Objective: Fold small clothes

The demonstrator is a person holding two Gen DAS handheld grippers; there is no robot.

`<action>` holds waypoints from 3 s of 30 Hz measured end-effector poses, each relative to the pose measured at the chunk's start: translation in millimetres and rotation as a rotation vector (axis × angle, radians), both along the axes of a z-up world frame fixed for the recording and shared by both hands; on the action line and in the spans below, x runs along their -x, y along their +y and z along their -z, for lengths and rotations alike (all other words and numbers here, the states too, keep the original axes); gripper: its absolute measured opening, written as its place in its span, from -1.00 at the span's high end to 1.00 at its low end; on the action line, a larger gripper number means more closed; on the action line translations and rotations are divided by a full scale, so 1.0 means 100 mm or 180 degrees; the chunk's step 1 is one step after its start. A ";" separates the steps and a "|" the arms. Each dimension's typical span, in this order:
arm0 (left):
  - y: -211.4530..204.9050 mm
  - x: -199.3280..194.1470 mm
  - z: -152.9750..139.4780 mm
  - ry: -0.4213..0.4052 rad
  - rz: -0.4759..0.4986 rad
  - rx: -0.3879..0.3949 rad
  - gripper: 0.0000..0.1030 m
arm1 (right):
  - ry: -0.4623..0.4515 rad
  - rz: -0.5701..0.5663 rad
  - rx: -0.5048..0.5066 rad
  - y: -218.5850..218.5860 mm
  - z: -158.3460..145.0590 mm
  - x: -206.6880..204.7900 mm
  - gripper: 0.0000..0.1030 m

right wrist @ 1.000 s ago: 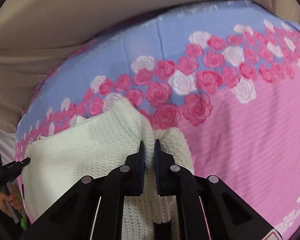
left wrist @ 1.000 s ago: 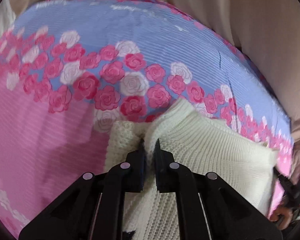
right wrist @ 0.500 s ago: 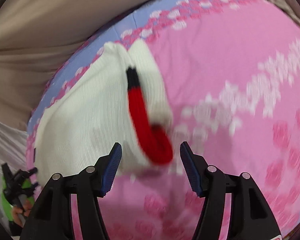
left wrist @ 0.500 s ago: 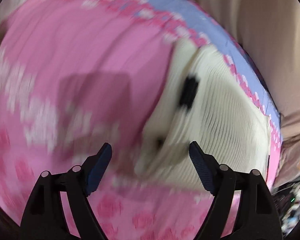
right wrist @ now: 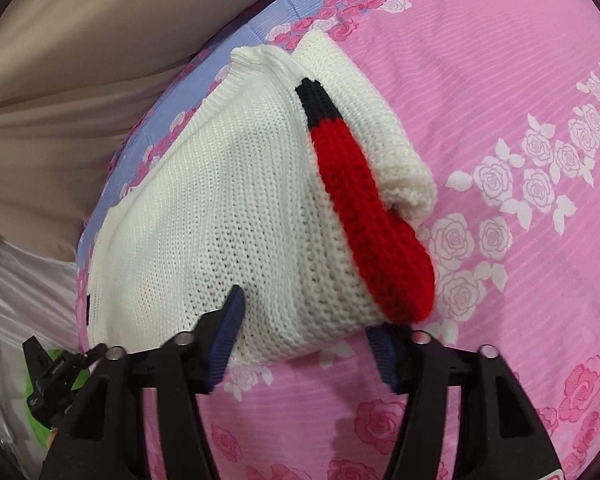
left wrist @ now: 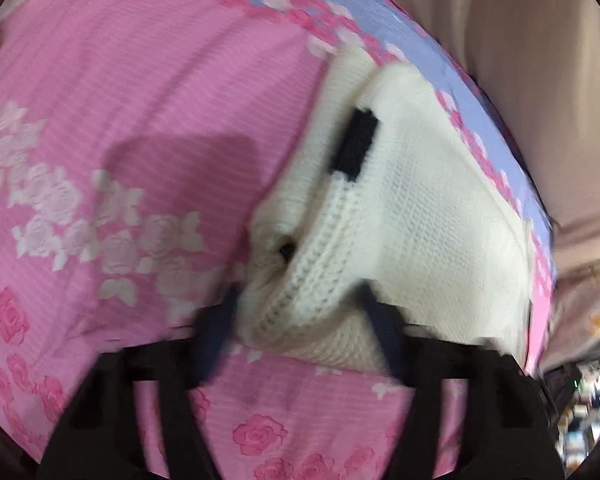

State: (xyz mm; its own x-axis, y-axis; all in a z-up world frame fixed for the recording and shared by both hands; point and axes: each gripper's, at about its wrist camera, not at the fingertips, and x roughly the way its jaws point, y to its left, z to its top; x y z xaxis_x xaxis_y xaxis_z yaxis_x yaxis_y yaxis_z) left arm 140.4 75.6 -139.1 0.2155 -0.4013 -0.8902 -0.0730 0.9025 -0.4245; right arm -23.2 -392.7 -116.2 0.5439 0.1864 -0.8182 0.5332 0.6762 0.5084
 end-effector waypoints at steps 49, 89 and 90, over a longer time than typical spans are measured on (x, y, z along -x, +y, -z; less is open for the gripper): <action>-0.16 0.12 -0.13 -0.0217 0.0112 -0.0404 0.35 | 0.0240 -0.0340 0.0492 0.01 -0.16 0.06 0.82; -0.21 -0.38 -0.14 -0.0282 0.0215 -0.0379 0.85 | 0.0511 -0.0315 0.0816 -0.36 -0.09 -0.36 0.86; -0.21 -0.36 -0.18 -0.0298 0.0248 -0.0389 0.84 | 0.0445 -0.0276 0.0819 -0.36 -0.13 -0.31 0.84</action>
State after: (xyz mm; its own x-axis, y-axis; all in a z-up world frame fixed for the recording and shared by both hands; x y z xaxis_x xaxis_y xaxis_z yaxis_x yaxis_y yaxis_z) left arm 176.4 54.1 -120.7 0.2723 -0.3101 -0.9109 0.0341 0.9492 -0.3130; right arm 8.3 -428.2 -102.9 0.4136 0.0042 -0.9104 0.5206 0.8193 0.2403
